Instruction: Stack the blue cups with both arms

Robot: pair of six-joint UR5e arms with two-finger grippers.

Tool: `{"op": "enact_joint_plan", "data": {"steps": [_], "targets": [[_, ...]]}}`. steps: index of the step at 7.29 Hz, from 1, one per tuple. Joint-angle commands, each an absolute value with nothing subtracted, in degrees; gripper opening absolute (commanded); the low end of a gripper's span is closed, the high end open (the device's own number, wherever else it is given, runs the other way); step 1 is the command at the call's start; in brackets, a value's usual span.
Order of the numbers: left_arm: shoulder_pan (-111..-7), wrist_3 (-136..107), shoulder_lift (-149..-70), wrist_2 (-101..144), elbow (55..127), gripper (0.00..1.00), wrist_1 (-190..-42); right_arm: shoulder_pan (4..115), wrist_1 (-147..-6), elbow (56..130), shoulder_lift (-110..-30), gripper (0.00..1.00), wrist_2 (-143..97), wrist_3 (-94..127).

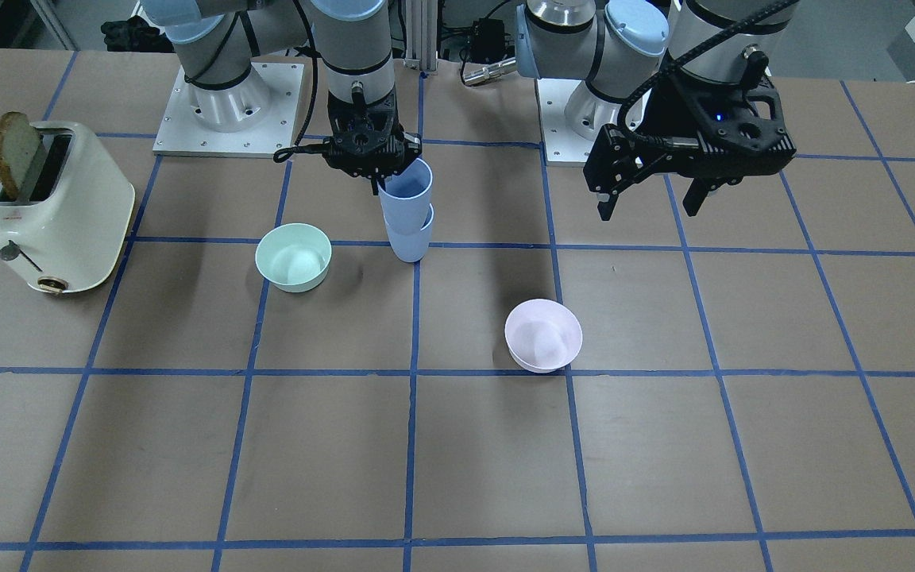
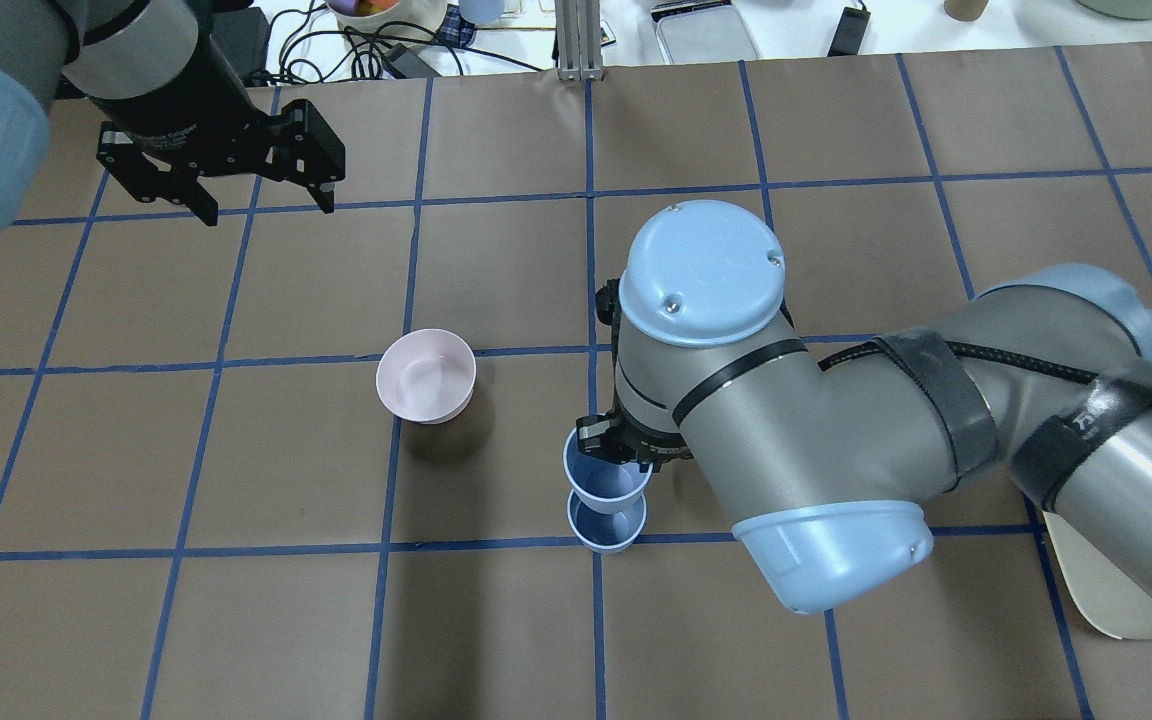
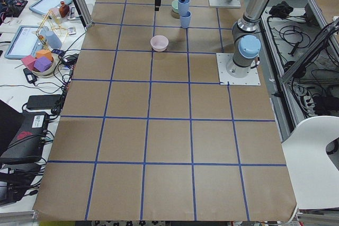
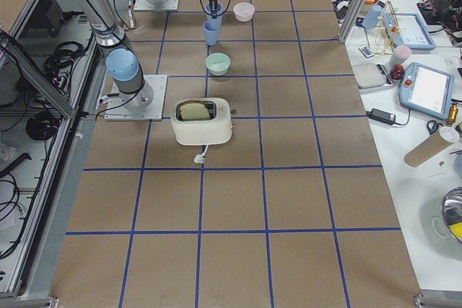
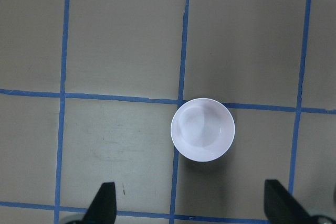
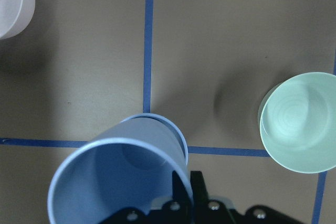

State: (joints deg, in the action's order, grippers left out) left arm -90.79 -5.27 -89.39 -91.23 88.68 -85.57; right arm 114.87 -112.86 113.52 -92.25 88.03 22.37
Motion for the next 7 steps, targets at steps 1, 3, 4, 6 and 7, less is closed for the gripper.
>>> {"op": "enact_joint_plan", "data": {"steps": [1, 3, 4, 6, 7], "targets": [[-90.79, -5.27, -89.38, -91.23, 88.68, 1.00, -85.52, 114.87, -113.03, 113.99, -92.02, 0.00, 88.07, 22.33], [-90.79, -5.27, -89.38, -91.23, 88.68, 1.00, -85.60, 114.87, -112.33, 114.52, -91.85, 0.00, 87.89, 22.41], [-90.79, -5.27, -89.38, -91.23, 88.68, 1.00, -85.61, 114.87, -112.41, 114.52, -91.67, 0.36, 87.72, 22.41], [-90.79, -5.27, -89.30, -91.23, 88.68, 1.00, -85.61, 114.79, -112.32, 114.52, -91.58, 0.66, 88.06, 22.32], [-90.79, -5.27, -89.30, -91.14, 88.68, 1.00, -85.61, 114.52, -112.67, 113.91, -91.58, 0.75, 88.15, 22.32]]}}
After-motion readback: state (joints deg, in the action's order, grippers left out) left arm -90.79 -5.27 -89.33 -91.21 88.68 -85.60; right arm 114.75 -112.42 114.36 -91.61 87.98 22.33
